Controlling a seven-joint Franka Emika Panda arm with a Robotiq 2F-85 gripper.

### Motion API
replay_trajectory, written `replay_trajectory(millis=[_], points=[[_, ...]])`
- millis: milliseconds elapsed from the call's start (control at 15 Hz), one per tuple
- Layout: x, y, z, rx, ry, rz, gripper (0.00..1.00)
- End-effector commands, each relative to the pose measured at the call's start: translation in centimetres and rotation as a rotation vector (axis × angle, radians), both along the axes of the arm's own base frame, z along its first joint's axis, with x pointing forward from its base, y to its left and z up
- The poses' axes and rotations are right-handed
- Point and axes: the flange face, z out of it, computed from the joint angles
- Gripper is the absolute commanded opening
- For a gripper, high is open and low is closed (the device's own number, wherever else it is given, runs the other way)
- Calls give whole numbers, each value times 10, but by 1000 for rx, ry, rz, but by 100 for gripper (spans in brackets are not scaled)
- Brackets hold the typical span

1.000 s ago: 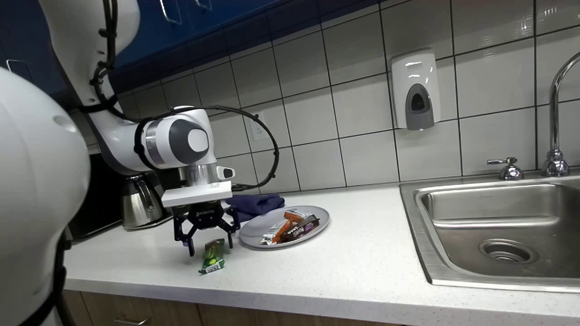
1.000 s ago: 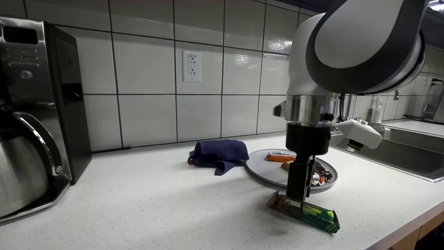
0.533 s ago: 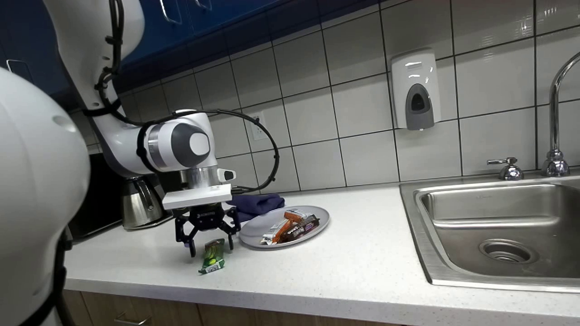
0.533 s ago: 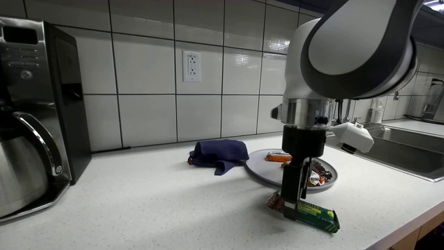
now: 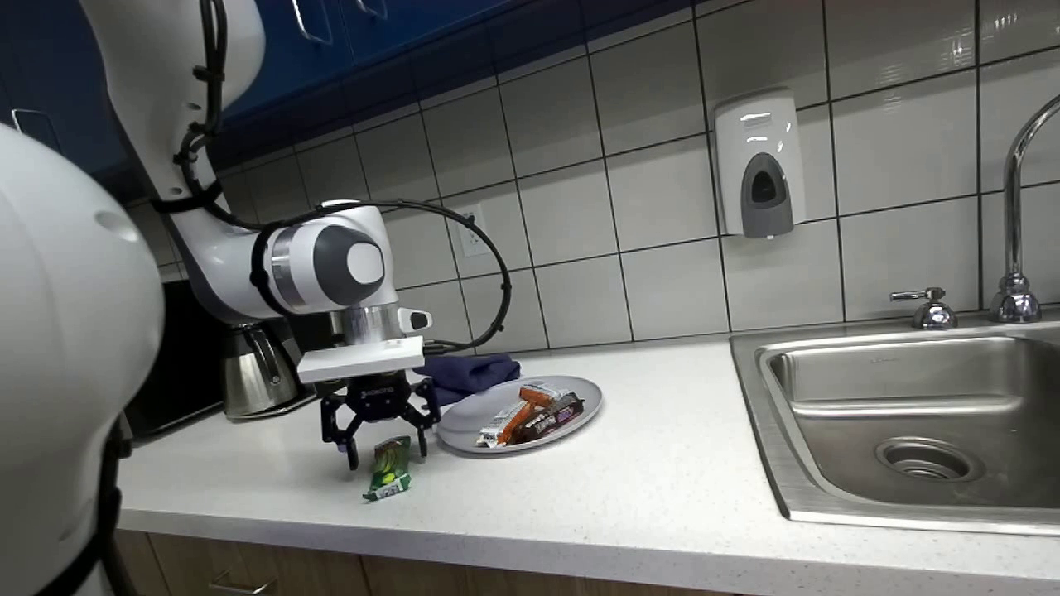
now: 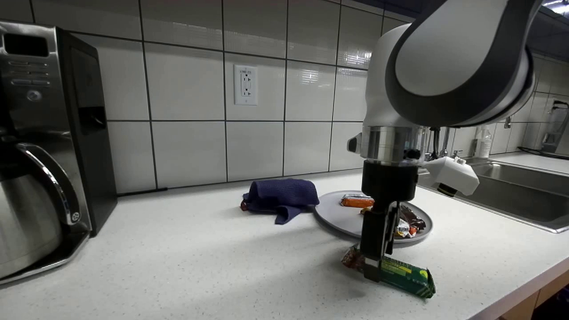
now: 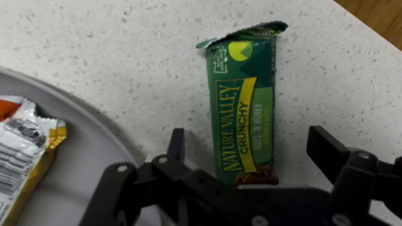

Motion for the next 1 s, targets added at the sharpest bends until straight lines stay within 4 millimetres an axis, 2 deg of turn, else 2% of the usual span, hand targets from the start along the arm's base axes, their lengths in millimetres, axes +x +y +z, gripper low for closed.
replay_trajectory(millis=[0, 467, 667, 933], points=[[1, 0, 3, -6, -9, -12, 73], [1, 1, 7, -2, -14, -7, 18], [2, 1, 12, -5, -15, -3, 17], [10, -1, 28, -9, -33, -12, 17]])
